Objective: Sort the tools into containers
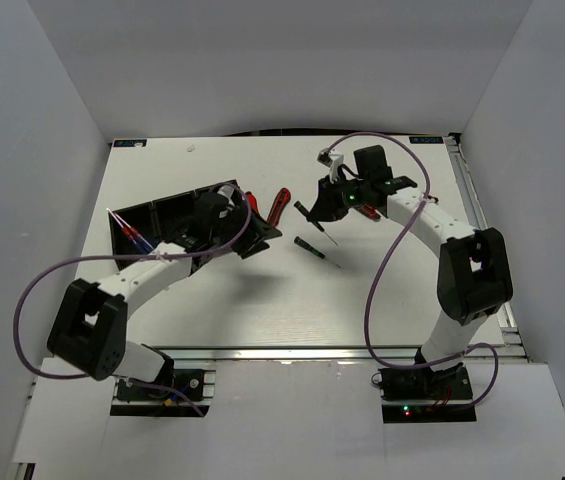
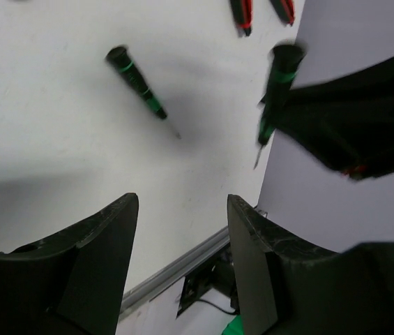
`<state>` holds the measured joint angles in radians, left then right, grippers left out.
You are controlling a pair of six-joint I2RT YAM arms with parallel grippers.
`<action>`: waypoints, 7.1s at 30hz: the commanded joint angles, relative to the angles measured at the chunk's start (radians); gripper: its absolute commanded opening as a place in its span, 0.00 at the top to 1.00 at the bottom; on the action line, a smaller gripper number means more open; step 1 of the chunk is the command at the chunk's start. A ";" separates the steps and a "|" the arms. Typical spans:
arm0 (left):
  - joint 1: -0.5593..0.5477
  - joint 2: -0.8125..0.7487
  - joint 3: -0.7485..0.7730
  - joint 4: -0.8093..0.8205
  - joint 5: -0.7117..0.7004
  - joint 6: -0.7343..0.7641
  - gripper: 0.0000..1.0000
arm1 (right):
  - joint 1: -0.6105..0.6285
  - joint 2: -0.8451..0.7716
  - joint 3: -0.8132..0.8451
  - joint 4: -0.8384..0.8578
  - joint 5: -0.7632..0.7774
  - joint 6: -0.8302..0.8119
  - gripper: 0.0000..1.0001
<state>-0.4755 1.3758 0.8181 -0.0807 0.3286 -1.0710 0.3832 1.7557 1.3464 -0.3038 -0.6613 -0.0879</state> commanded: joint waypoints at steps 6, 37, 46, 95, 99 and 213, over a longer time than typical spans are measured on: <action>-0.052 0.149 0.203 0.073 -0.046 0.011 0.37 | 0.002 -0.032 -0.076 0.075 -0.215 0.177 1.00; -0.081 0.247 0.283 0.119 0.012 0.022 1.00 | 0.034 -0.030 -0.082 0.149 -0.288 0.226 0.26; 0.049 0.095 0.300 -0.284 -0.097 0.274 1.00 | 0.034 -0.041 -0.059 -0.019 -0.300 -0.028 0.11; 0.650 0.189 0.572 -0.521 -0.042 0.677 0.43 | 0.097 0.048 -0.102 -0.063 0.275 -0.386 0.19; 0.652 -0.022 0.417 -0.441 0.010 0.643 0.41 | 0.154 0.079 -0.119 -0.014 0.394 -0.349 0.21; 0.658 0.408 0.705 -0.594 -0.149 0.689 0.68 | 0.002 -0.179 0.031 -0.144 0.011 -0.541 0.11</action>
<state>0.1799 1.8069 1.4780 -0.6590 0.1722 -0.4088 0.4034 1.6608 1.3876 -0.5415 -0.7387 -0.5819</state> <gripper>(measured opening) 0.317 0.895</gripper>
